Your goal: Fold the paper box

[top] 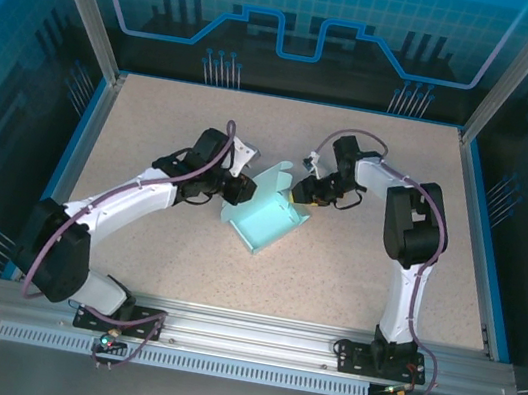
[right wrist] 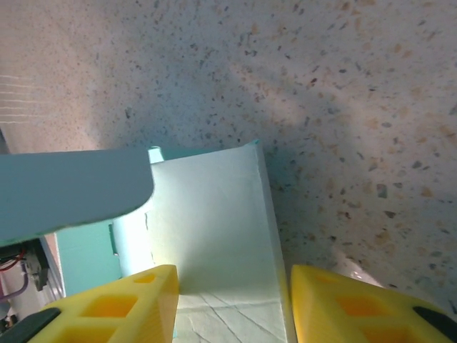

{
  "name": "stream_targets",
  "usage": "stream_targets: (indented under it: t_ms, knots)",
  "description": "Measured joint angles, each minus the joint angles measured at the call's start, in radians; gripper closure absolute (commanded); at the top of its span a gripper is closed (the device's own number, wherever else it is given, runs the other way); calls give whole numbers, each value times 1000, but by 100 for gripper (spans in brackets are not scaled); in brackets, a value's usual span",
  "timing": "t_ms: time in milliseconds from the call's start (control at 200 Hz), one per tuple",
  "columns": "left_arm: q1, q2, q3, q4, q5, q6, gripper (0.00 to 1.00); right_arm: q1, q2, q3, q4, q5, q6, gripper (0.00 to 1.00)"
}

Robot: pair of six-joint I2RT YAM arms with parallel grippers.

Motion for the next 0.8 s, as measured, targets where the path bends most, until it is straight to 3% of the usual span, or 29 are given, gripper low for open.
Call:
stream_targets:
  t_ms: [380, 800]
  knots:
    - [-13, 0, 4, -5, -62, 6, 85, -1, -21, -53, 57, -78, 41, 57]
    - [-19, 0, 8, -12, -103, 5, 86, 13, -83, -140, 97, -22, 41, 64]
